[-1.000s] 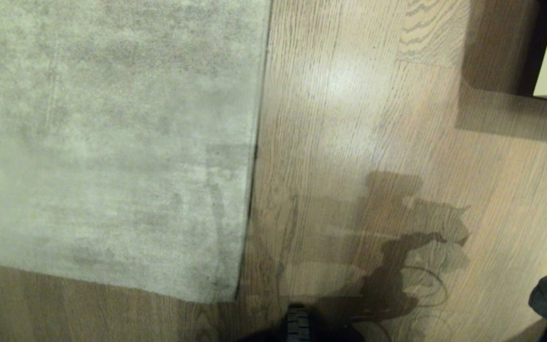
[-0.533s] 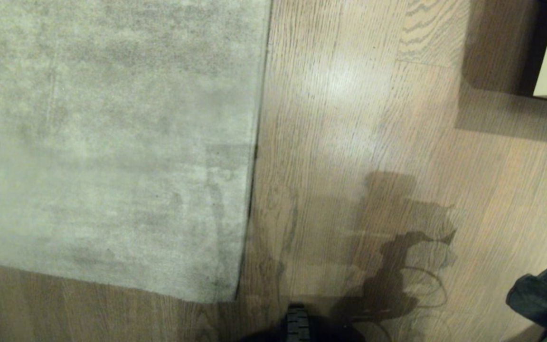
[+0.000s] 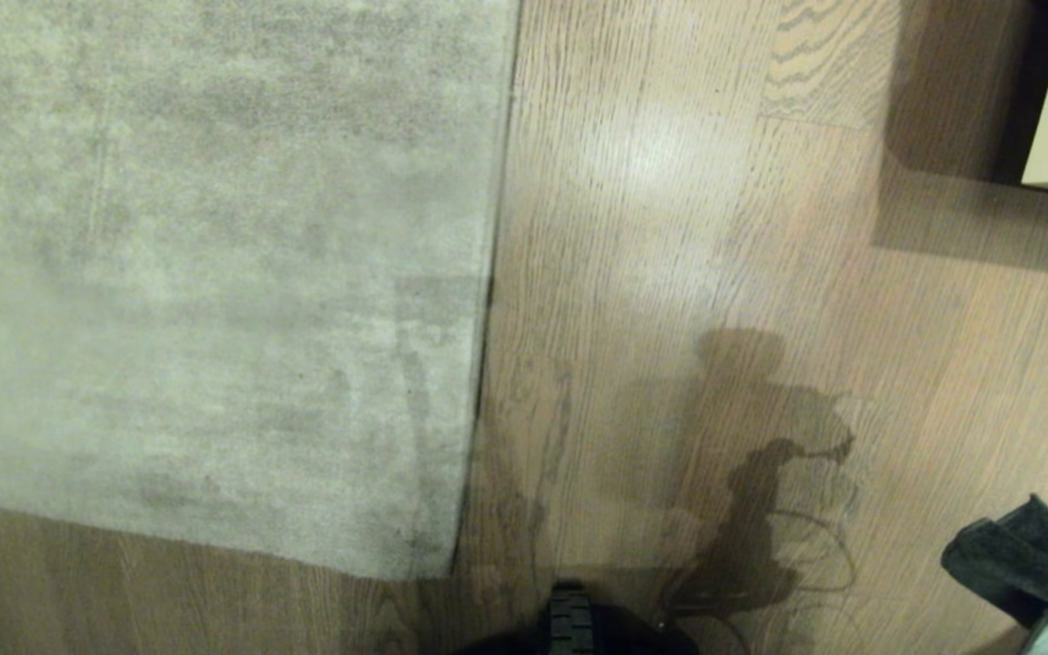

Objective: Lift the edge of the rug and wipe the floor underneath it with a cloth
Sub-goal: Lift up the carpet

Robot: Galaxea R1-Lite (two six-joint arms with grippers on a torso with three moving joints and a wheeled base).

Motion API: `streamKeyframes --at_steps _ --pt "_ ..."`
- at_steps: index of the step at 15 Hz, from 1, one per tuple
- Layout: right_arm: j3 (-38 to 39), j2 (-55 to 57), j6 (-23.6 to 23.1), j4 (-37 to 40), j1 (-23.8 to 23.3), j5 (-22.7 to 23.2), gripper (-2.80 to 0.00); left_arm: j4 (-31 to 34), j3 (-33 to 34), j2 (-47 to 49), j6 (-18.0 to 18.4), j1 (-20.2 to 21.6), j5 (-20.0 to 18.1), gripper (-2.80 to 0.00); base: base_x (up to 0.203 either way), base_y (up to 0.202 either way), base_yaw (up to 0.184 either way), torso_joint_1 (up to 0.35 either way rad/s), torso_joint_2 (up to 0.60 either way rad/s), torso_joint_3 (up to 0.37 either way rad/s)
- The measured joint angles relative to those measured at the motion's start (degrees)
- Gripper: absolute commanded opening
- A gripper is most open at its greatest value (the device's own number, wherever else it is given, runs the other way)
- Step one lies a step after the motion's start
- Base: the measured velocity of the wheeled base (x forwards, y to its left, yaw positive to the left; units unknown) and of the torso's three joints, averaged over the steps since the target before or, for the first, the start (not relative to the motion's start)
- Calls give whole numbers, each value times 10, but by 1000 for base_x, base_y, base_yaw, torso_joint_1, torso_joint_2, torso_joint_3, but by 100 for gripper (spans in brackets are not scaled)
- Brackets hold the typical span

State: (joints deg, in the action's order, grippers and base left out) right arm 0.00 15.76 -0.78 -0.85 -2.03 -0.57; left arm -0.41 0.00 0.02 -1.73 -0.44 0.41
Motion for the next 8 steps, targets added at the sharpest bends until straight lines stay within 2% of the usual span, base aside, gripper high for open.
streamKeyframes --at_steps 3,8 --pt "0 -22 6 0 33 0 -280 0 0 0 0 0 0 -280 0 0 0 0 0 0" --pt "0 -68 10 0 30 0 -280 0 0 0 0 0 0 -280 0 0 0 0 0 0"
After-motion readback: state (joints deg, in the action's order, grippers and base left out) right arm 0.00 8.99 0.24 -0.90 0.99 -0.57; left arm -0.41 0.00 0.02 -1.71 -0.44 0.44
